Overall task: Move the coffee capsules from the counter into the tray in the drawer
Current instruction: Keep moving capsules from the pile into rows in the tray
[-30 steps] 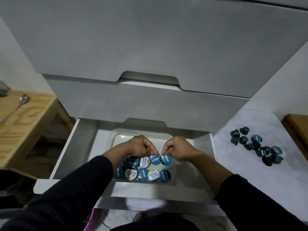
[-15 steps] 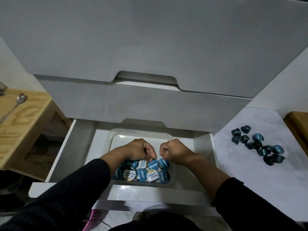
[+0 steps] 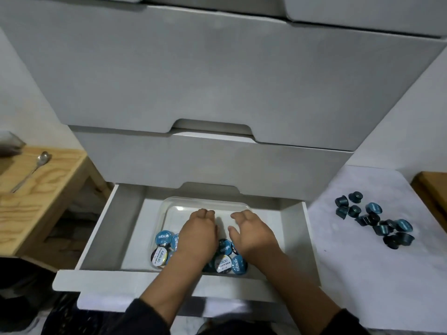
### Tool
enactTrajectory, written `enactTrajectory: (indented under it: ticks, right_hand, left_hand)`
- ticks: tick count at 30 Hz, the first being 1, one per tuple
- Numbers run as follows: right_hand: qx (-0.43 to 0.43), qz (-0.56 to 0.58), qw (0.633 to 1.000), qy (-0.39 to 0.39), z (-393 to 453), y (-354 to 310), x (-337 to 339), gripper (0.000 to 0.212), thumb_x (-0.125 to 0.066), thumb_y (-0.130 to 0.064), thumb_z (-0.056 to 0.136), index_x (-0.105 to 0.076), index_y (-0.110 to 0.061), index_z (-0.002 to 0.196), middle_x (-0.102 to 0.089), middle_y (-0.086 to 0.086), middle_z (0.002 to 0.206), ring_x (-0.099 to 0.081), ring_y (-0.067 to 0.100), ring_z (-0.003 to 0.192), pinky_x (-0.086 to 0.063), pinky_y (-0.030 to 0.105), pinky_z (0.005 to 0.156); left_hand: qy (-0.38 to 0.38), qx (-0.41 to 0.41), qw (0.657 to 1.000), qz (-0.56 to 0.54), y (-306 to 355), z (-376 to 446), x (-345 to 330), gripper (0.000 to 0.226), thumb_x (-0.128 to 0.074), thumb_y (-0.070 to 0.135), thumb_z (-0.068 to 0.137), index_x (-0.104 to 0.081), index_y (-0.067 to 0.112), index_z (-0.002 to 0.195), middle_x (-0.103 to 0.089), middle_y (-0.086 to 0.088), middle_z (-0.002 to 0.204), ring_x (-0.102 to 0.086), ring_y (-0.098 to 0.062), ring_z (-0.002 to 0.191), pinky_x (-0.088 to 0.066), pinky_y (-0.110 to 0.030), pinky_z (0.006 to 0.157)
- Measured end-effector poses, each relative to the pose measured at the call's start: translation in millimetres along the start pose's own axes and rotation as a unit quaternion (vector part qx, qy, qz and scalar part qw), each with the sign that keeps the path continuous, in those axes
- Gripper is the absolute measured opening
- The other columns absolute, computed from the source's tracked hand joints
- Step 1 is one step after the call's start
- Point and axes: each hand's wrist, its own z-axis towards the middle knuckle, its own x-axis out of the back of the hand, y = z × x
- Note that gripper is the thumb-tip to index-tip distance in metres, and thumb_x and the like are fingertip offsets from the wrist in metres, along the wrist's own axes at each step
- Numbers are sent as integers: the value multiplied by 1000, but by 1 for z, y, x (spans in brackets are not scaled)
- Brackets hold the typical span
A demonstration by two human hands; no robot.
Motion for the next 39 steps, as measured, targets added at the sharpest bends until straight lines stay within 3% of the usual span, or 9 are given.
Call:
enactTrajectory:
  ticks: [5, 10, 14, 19, 22, 25, 27, 30, 39]
  right_hand:
    - [28, -12, 989, 147, -19, -13, 4, 34, -41, -31, 78, -67, -11, 86, -68, 5, 80, -67, 21, 73, -55, 23, 61]
    - [71, -45, 966, 245, -45, 3, 9, 29, -50, -20, 89, -68, 1, 98, -71, 17, 92, -68, 29, 86, -58, 32, 74]
    - [71, -79, 944, 312, -57, 38, 32, 26, -56, -18, 88, -68, 4, 96, -72, 19, 89, -69, 30, 83, -59, 32, 69]
    - [11, -63, 949, 310, -67, 117, 64, 25, -54, -16, 90, -66, 4, 95, -69, 18, 93, -63, 31, 85, -55, 33, 68]
    - [7, -104, 944, 314, -82, 173, 87, 17, -54, -5, 86, -66, 6, 81, -69, 18, 85, -65, 33, 76, -55, 31, 60]
    - [-7, -136, 961, 240, -101, 237, 101, 15, -58, 4, 79, -63, 2, 65, -69, 20, 82, -63, 33, 71, -53, 30, 57]
    - [-76, -78, 974, 201, -112, 277, 106, 3, -64, 1, 75, -64, -1, 73, -68, 19, 84, -63, 31, 73, -52, 29, 60]
    - [-191, 26, 962, 194, -124, 330, 103, 24, -53, -15, 87, -60, -3, 106, -62, 15, 103, -59, 27, 94, -49, 34, 79]
    - [-188, 50, 974, 116, -122, 407, 83, 19, -58, -12, 86, -60, -1, 101, -61, 16, 101, -58, 31, 91, -47, 36, 78]
  left_hand:
    - [83, 14, 996, -5, 11, -21, 2, 41, -34, 24, 96, -35, 12, 135, -46, -7, 135, -42, -21, 124, -37, -28, 98]
    - [127, -8, 991, -44, 30, -30, 5, 44, -35, 30, 97, -33, 15, 138, -43, -6, 139, -38, -19, 128, -37, -28, 100]
    - [155, -44, 984, -82, 73, -30, 3, 40, -39, 31, 95, -44, 16, 132, -52, -8, 130, -45, -21, 122, -44, -31, 93]
    - [197, -116, 968, -101, 148, -24, -7, 32, -50, 26, 90, -58, 10, 116, -62, -13, 107, -57, -30, 103, -49, -36, 80]
    - [177, -135, 965, -137, 205, -20, -26, 31, -46, 28, 92, -57, 15, 118, -61, -7, 112, -55, -24, 107, -46, -32, 86]
    - [122, -139, 968, -170, 260, -13, -58, 34, -43, 29, 93, -54, 20, 125, -58, -1, 124, -50, -19, 116, -42, -29, 92]
    - [81, -136, 971, -178, 292, -4, -82, 33, -43, 28, 93, -54, 20, 124, -59, -1, 122, -50, -18, 115, -41, -28, 92]
    - [21, -120, 973, -197, 330, 11, -117, 30, -45, 25, 93, -57, 17, 120, -62, -4, 115, -54, -19, 108, -41, -27, 89]
    - [-44, -64, 969, -235, 402, 69, -176, 37, -46, 16, 91, -50, 17, 127, -62, -14, 112, -58, -31, 103, -46, -33, 85]
